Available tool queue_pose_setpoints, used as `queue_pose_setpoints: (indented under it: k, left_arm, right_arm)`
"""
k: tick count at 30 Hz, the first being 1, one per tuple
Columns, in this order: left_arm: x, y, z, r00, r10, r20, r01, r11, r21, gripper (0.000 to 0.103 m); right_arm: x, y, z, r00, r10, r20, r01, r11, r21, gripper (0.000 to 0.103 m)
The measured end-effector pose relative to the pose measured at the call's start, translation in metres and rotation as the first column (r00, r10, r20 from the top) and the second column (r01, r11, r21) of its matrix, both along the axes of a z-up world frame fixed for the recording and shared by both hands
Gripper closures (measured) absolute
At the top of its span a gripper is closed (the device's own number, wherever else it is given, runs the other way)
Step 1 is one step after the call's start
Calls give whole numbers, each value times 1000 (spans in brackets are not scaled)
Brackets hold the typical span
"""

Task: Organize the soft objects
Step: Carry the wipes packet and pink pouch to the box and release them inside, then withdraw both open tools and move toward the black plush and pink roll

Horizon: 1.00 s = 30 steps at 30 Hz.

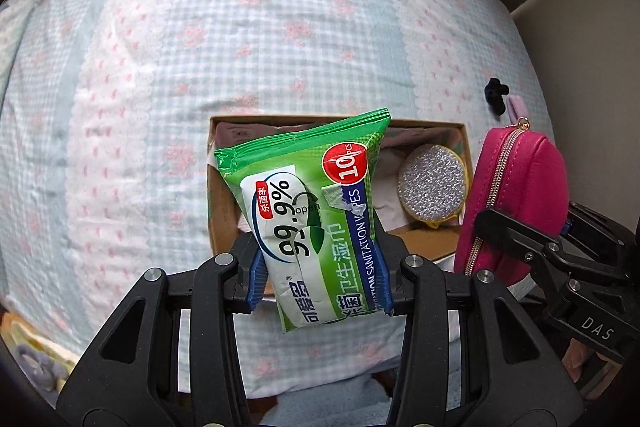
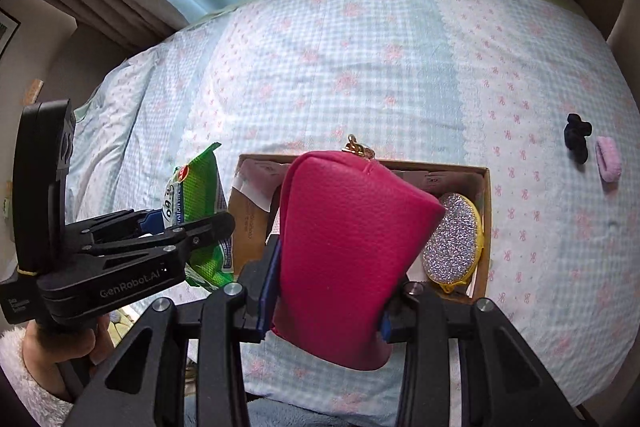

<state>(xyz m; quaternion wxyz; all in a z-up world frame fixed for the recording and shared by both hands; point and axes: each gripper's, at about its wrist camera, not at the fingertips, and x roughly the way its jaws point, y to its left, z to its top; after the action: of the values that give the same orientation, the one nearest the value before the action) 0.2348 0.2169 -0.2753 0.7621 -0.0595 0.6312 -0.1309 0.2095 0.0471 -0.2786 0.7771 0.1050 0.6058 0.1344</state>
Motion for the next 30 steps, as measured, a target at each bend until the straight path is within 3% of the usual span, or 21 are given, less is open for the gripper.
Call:
queue_pose_setpoints:
  k: [9,17,18,19,20,21,22,23,30]
  left_arm:
    - [13,2,-89,989,-87,-117,98,991,90,64]
    - [27,-27,-111,970,-198,-142,217,967,136,61]
    - [30,-30,-111,970,-202,-138,221,964,149,48]
    - [32,-31,-111,968,-209,-139,229,962,151,12]
    - [34,-33,-112,966,-218,-141,238,960,145,1]
    - [34,-35,-111,965,-225,-138,245,958,149,0]
    - [34,-36,-110,964,-230,-129,250,954,165,0]
    - [33,-37,-109,965,-236,-114,253,951,177,0]
    - [28,-35,-110,963,-235,-135,257,951,175,0]
  right_arm:
    - [27,5,-55,988,15,-154,-19,1000,-22,67]
    - [52,-7,-83,970,-14,-243,6,999,-35,62]
    - [53,-9,-86,967,-22,-253,13,999,-34,60]
    - [54,-10,-88,967,-29,-255,20,999,-37,53]
    - [54,-11,-89,967,-42,-251,33,999,-43,38]
    - [55,-13,-90,966,-52,-252,43,998,-43,25]
    - [56,-14,-92,964,-56,-261,46,998,-45,4]
    - [57,-14,-94,958,-53,-280,40,998,-51,0]
    - [54,-16,-96,954,-53,-295,49,999,-22,0]
